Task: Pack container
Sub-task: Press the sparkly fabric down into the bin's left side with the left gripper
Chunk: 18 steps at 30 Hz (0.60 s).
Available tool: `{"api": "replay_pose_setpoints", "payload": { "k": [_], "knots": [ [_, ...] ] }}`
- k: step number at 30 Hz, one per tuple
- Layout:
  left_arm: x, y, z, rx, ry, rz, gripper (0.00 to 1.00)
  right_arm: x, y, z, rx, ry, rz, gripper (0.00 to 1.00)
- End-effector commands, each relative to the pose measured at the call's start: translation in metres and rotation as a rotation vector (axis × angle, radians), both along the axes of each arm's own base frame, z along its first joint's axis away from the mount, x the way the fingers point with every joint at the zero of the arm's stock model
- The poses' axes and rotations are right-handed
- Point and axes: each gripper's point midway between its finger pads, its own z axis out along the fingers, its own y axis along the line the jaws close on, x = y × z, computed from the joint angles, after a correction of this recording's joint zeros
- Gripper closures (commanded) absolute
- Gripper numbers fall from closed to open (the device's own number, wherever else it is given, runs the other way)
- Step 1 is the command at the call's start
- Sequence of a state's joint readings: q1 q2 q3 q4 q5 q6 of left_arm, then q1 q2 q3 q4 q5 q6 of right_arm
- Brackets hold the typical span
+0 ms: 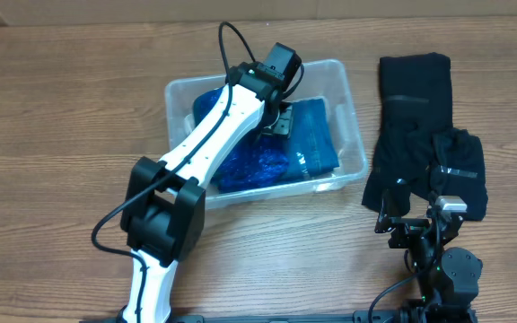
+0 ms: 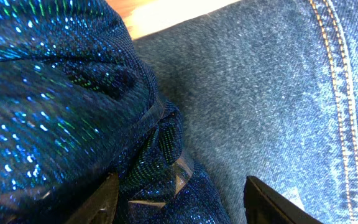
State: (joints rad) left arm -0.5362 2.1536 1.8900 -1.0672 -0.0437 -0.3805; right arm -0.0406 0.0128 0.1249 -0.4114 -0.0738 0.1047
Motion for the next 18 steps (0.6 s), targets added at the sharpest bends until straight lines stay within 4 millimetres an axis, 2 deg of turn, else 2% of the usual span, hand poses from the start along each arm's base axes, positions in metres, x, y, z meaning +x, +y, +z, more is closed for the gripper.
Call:
{"api": "replay_pose_setpoints", "payload": {
  "k": [1,4,6,7,9,11,14,16,18],
  "knots": [
    [-0.001,0.029,0.030,0.079,-0.065,0.065,0.31,0.000,-0.001,0.000,0.003,-0.006,-0.007,0.00],
    [-0.009,0.033,0.052,0.063,-0.080,0.065,0.27,0.000,-0.001,0.000,0.003,-0.006,-0.007,0.00],
    [-0.025,0.044,0.078,0.066,-0.089,0.087,0.25,0.000,-0.001,0.000,0.003,-0.006,-0.007,0.00],
    [-0.032,0.050,0.085,0.078,-0.080,0.096,0.24,0.000,-0.001,0.000,0.003,-0.006,-0.007,0.00],
    [-0.043,0.058,0.085,0.100,-0.041,0.107,0.21,0.000,-0.001,0.000,0.003,-0.006,-0.007,0.00],
    [-0.048,0.066,0.066,0.128,0.017,0.124,0.18,0.000,-0.001,0.000,0.003,-0.006,-0.007,0.00],
    [-0.059,0.074,0.010,0.153,0.166,0.138,0.15,0.000,-0.001,0.000,0.003,-0.006,-0.007,0.00],
    [-0.063,0.079,-0.037,0.170,0.249,0.151,0.14,0.000,-0.001,0.000,0.003,-0.006,-0.007,0.00],
    [-0.058,0.084,-0.057,0.173,0.276,0.170,0.14,0.000,-0.001,0.000,0.003,-0.006,-0.007,0.00]
  ]
}}
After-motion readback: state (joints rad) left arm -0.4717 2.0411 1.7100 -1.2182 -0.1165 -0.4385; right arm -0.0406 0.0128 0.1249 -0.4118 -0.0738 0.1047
